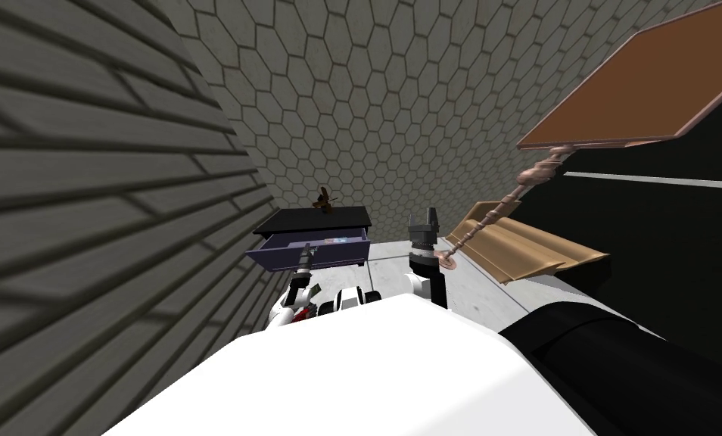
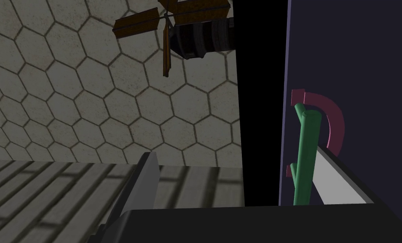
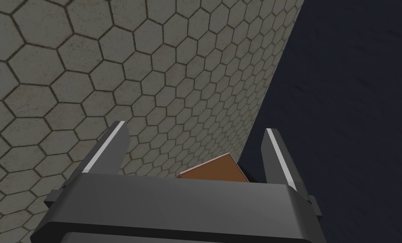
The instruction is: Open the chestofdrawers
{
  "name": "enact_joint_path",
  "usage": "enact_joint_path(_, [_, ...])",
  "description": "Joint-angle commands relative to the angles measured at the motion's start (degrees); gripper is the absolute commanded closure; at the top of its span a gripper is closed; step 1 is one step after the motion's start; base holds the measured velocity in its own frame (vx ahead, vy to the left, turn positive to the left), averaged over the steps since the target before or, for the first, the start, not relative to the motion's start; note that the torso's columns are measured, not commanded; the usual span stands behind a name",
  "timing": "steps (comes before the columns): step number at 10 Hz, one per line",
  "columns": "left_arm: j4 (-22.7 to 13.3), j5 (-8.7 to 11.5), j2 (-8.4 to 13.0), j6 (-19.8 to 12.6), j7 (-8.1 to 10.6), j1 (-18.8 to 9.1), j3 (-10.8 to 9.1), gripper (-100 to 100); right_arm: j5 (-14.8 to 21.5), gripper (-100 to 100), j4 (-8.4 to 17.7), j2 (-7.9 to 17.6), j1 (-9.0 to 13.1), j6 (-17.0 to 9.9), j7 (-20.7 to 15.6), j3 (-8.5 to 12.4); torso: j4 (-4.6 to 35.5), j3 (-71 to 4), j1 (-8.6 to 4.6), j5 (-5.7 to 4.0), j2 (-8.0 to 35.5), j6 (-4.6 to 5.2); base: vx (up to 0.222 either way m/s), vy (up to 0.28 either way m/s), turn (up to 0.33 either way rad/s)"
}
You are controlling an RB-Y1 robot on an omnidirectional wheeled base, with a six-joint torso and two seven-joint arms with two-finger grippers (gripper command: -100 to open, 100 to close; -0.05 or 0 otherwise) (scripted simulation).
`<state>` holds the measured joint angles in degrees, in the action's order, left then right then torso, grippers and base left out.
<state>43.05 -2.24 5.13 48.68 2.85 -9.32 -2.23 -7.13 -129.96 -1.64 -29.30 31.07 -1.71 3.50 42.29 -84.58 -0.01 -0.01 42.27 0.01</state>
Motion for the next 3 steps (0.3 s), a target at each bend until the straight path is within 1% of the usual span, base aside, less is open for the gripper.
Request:
enact_joint_path(1, [0.0, 0.0, 0.0, 0.0, 0.00, 0.0, 0.00, 0, 0.0, 0, 0.0, 0.0, 0.0, 0.0, 0.0, 0.0, 0.0, 0.0, 0.01, 0.01, 0.0, 0.00, 0.000, 0.000, 0.000])
enact_joint_path(3, [0.0, 0.0, 0.0, 0.0, 0.00, 0.0, 0.00, 0, 0.0, 0, 0.0, 0.0, 0.0, 0.0, 0.0, 0.0, 0.0, 0.0, 0.01, 0.01, 0.0, -0.01, 0.000, 0.000, 0.000])
